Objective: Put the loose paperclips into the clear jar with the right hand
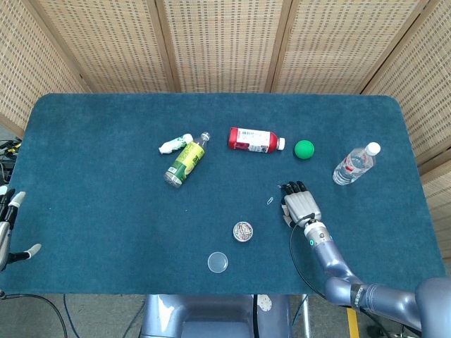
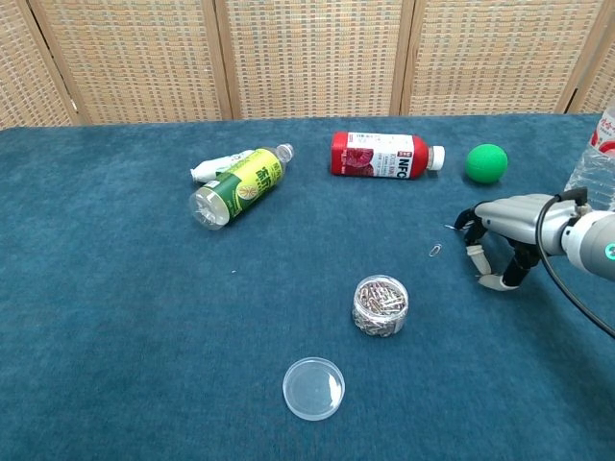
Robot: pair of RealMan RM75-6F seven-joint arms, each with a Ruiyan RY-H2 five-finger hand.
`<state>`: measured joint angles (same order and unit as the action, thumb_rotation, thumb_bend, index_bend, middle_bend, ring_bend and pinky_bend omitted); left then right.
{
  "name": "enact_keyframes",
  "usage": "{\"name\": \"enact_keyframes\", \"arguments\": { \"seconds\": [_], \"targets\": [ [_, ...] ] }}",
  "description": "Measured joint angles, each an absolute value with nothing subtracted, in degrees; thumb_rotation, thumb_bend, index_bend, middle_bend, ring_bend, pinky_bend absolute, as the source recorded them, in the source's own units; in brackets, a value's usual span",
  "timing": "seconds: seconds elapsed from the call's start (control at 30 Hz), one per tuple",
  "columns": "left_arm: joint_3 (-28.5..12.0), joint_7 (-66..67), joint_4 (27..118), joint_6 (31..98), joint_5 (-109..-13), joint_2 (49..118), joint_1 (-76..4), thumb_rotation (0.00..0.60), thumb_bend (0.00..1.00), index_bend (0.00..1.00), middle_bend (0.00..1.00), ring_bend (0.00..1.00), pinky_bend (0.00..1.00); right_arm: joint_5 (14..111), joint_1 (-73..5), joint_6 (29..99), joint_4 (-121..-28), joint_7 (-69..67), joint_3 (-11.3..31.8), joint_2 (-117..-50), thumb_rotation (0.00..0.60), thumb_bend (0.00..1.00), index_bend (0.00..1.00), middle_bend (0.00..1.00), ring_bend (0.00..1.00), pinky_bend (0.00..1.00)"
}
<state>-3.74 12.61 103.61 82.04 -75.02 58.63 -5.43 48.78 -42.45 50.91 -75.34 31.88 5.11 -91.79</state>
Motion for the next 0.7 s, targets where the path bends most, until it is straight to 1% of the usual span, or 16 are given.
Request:
{"name": "enact_keyframes", "arguments": {
  "seconds": [0.3,0.5,0.7],
  "targets": [
    [-3.71,12.60,103.52,81.89,-74.98,58.67,-5.49,0.600,0.00,0.00,0.00,0.00,0.00,50.15,-42.44,51.71,-77.43,31.45,5.69,-90.56,0.600,0.54,0.64,0.12,0.00,0.01],
    [-3.68,12.52,103.70,81.88,-75.03,58.56,-5.48,0.600,0.00,0.00,0.00,0.00,0.00,53.15,-43.09,52.16,-83.12,31.00,6.49,-87.25,0.600,0.55,0.65,0.12,0.00,0.01],
    [-3.66,12.32,103.76,81.88,-75.13,58.48,-5.47,0.600,0.00,0.00,0.00,0.00,0.00,56.59,-44.43,52.46,-91.16,30.91,7.71,-83.38,0.600,0.55,0.65,0.12,0.00,0.01]
  ]
}}
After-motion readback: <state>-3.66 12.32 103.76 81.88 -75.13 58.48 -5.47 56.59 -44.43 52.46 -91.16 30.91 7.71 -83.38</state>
